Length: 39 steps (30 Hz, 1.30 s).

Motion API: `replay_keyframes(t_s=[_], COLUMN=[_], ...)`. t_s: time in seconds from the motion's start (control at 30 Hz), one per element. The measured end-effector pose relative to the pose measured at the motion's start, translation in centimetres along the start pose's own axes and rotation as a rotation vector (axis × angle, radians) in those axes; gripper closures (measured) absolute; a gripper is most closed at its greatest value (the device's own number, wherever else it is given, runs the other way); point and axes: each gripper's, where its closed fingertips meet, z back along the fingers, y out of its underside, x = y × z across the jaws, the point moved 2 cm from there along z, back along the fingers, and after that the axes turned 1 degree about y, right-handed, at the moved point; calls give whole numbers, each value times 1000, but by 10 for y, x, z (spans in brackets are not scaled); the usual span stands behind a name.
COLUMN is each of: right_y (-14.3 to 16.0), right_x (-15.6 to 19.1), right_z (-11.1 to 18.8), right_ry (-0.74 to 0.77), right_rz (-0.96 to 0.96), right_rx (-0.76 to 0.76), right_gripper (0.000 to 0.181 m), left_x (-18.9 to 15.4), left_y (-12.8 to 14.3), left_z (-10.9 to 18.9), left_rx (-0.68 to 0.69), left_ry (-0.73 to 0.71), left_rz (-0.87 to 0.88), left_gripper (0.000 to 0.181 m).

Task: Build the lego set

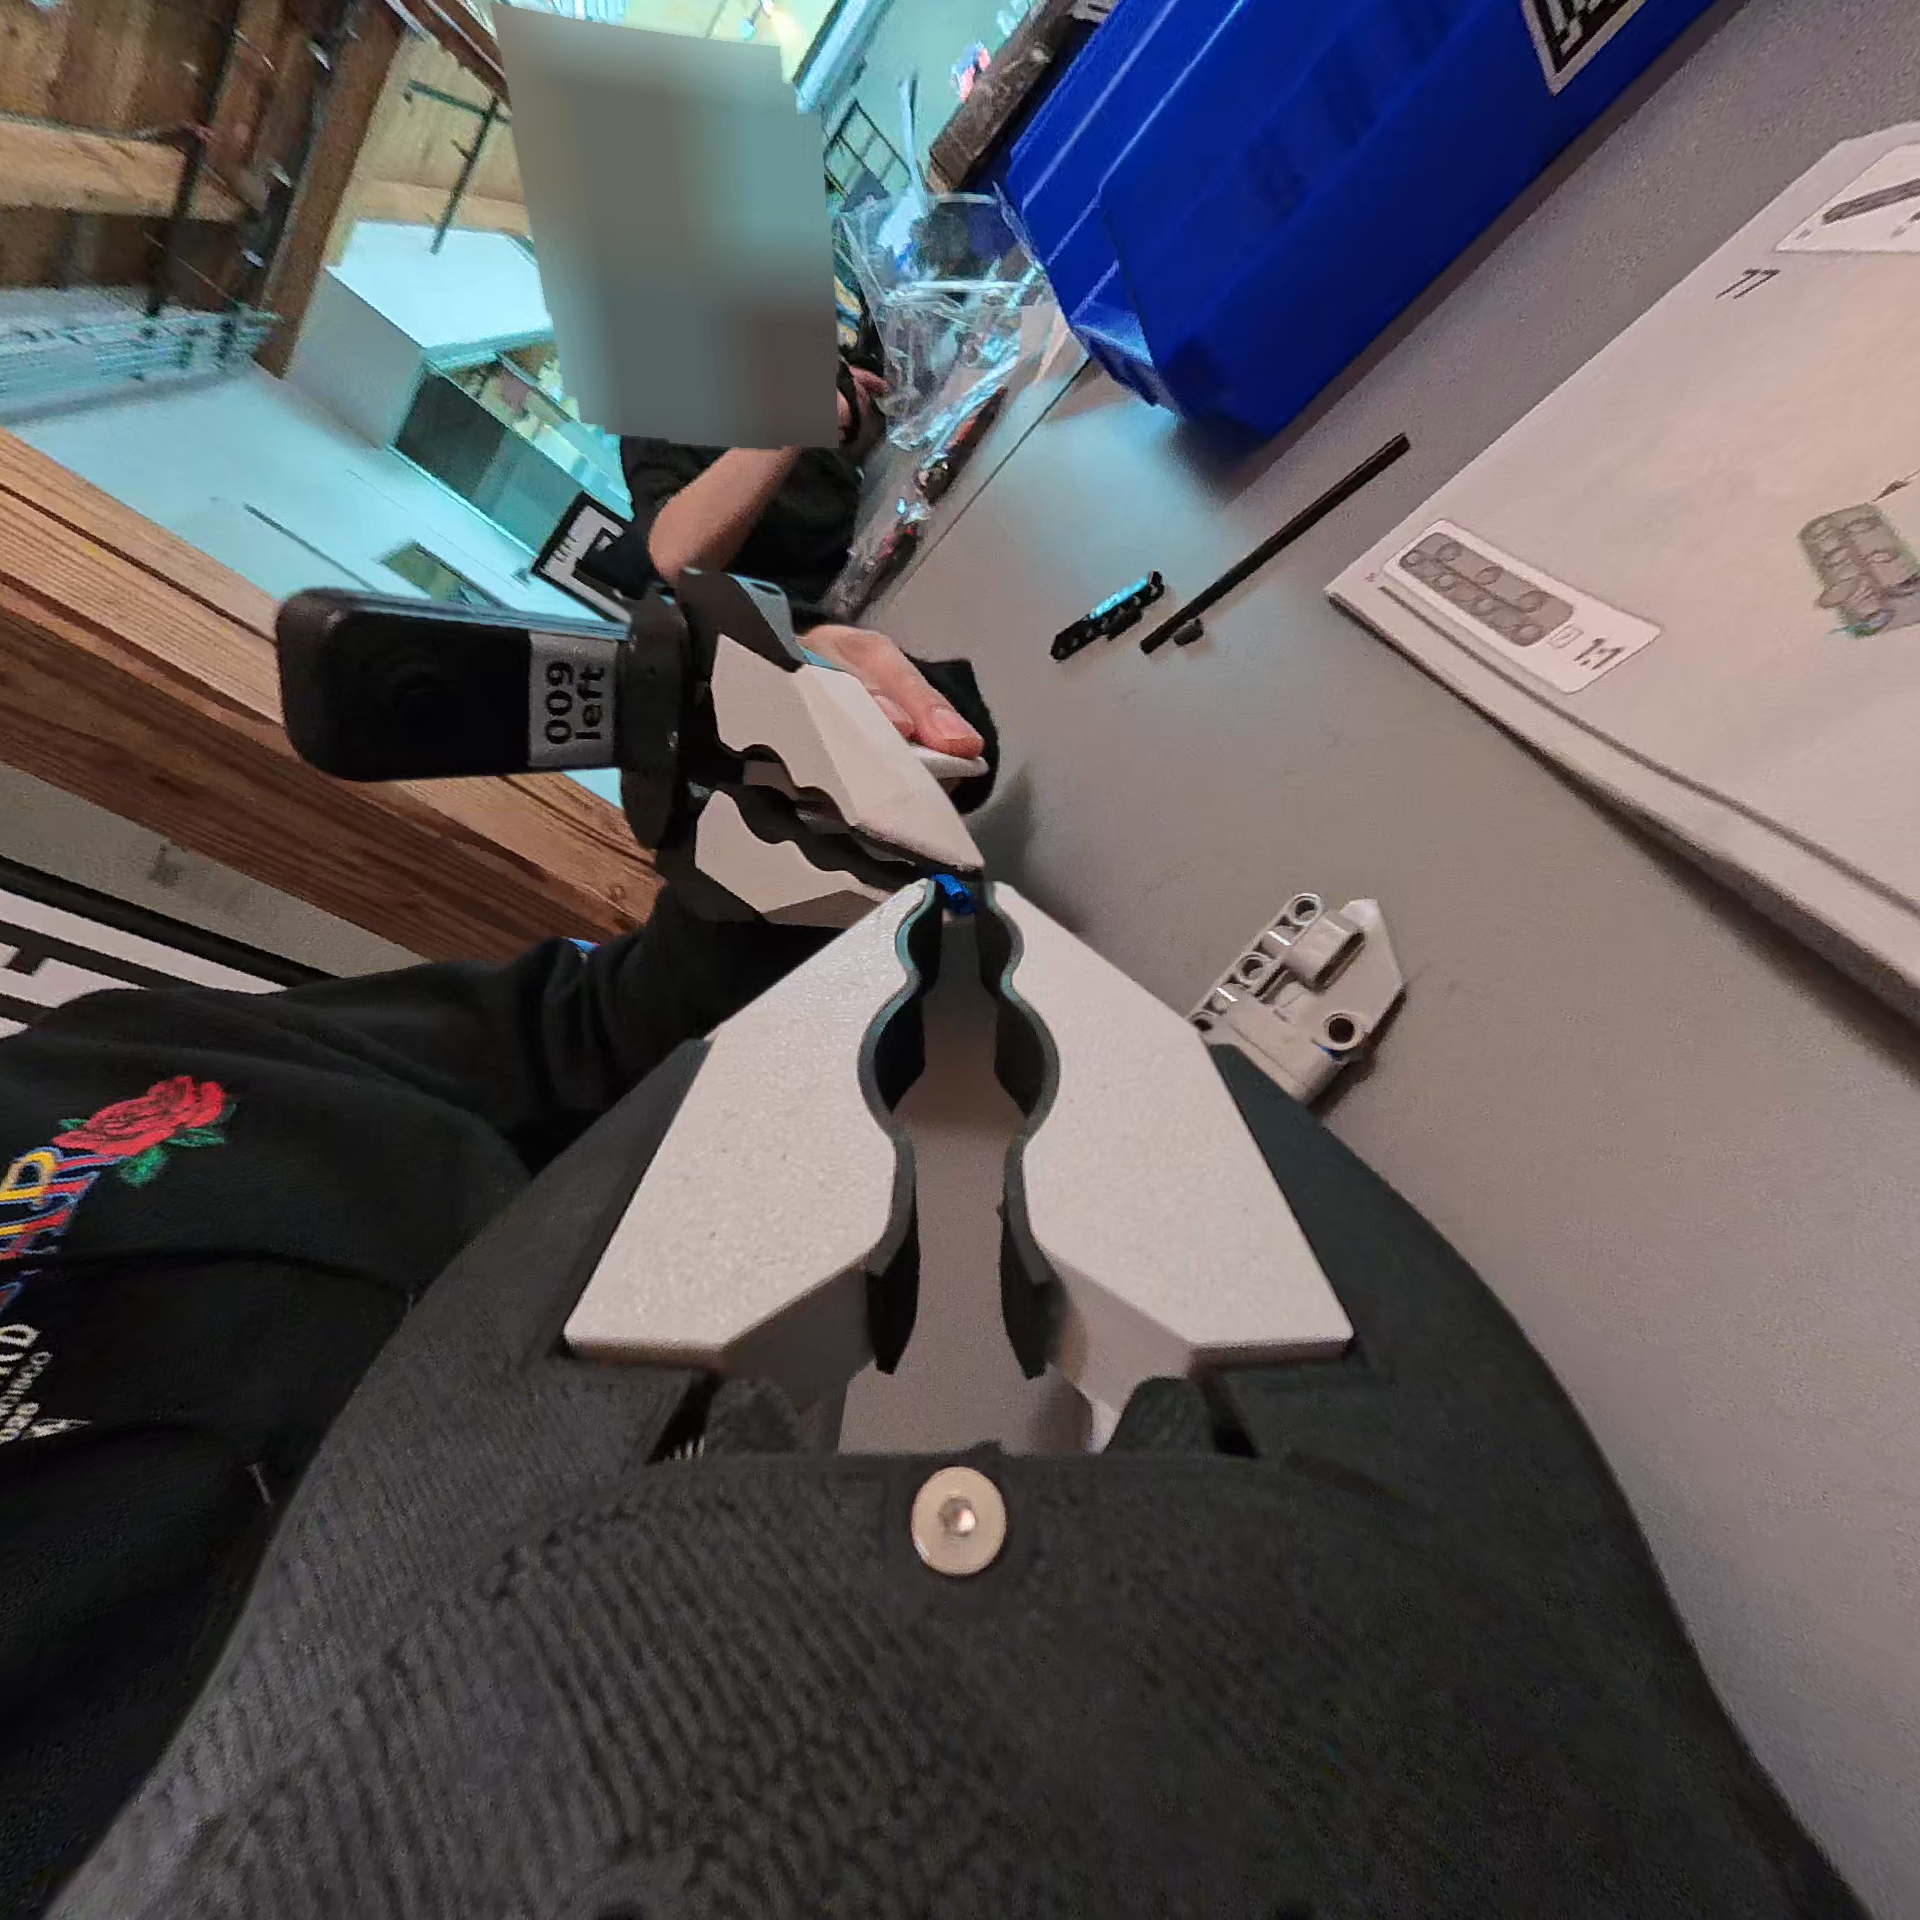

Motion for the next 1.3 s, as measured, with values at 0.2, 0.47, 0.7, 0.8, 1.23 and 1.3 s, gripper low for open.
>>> replay_keyframes(t_s=[0.2,0.47,0.7,0.8,1.23,1.3], right_y=[-12,-19,-25,-22,-8,-6], right_x=[-31,-55,-66,-76,-84,-83], right_z=[12,18,15,13,4,3], right_ry=[150,303,416,427,338,356], right_rz=[64,256,403,316,93,133], right_rx=[78,85,94,138,220,235], right_gripper=[152,156,169,173,181,181], left_x=[9,31,58,54,47,40], left_y=[14,30,35,27,29,30], left_z=[5,-2,-6,-4,20,21], left_rx=[130,234,90,-4,-88,-74], left_ry=[-33,90,72,154,137,145], left_rz=[115,314,452,550,588,592], left_gripper=[179,179,179,179,179,179])
